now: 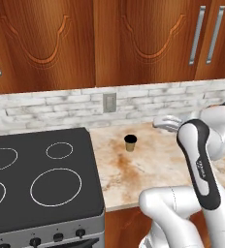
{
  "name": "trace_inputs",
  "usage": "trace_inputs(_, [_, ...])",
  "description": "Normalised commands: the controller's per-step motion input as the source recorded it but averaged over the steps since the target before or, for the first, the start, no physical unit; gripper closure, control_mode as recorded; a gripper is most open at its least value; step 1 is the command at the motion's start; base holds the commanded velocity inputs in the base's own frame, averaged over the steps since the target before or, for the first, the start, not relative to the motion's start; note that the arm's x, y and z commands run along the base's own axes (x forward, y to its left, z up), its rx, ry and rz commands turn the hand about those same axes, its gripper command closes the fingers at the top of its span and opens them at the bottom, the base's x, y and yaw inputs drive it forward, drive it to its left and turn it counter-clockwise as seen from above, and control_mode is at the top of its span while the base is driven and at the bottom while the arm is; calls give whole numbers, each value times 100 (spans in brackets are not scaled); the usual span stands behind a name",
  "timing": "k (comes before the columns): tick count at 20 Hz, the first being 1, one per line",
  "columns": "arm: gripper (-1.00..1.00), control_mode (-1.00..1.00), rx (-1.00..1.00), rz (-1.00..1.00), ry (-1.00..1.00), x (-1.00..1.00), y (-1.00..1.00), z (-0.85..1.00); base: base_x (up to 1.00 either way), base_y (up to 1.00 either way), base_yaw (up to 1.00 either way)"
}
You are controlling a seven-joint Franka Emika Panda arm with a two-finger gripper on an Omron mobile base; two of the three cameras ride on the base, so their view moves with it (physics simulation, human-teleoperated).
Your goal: Move the drinks to the dining counter.
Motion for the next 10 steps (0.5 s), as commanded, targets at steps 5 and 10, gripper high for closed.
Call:
trace_inputs(5, [-100, -100, -2, 0, 9, 3, 2, 0, 0, 0, 0])
trace_inputs(10, [-100, -100, -15, 0, 10, 1, 8, -14, 0, 0, 0])
